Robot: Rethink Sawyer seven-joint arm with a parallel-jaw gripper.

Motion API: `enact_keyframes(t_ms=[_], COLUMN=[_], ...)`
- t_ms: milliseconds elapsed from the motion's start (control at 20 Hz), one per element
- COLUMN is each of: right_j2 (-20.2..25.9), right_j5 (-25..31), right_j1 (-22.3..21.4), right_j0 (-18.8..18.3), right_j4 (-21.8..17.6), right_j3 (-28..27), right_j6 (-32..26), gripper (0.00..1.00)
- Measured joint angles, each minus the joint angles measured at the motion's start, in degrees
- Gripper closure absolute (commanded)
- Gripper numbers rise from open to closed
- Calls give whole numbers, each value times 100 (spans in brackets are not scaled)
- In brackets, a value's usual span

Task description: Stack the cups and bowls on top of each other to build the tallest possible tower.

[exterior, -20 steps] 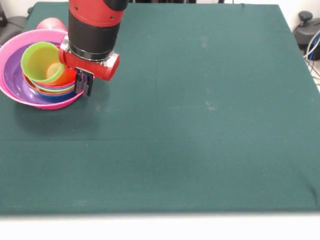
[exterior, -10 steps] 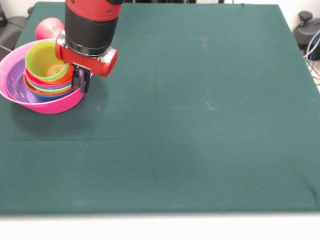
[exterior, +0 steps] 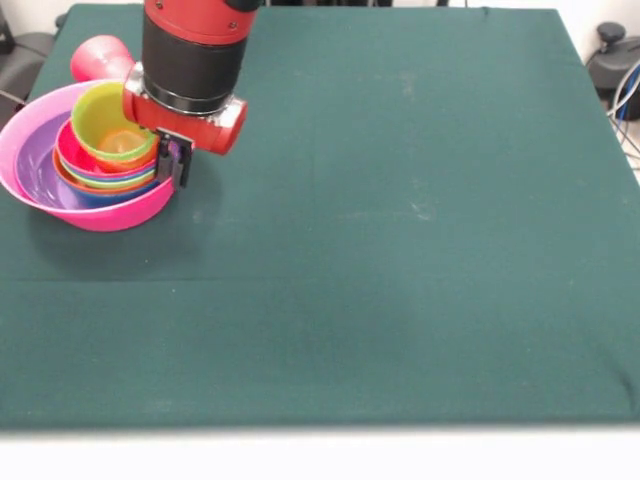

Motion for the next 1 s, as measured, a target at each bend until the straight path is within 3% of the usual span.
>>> enact_keyframes(t_ms=[500,1000], right_j2=[-49,-291], right_j5=[145,287], right_j1=[32,187], right_j0=[566,1168], right_j4=[86,425], right_j3=[-59,-286], right_j6=[0,0], gripper=[100,100])
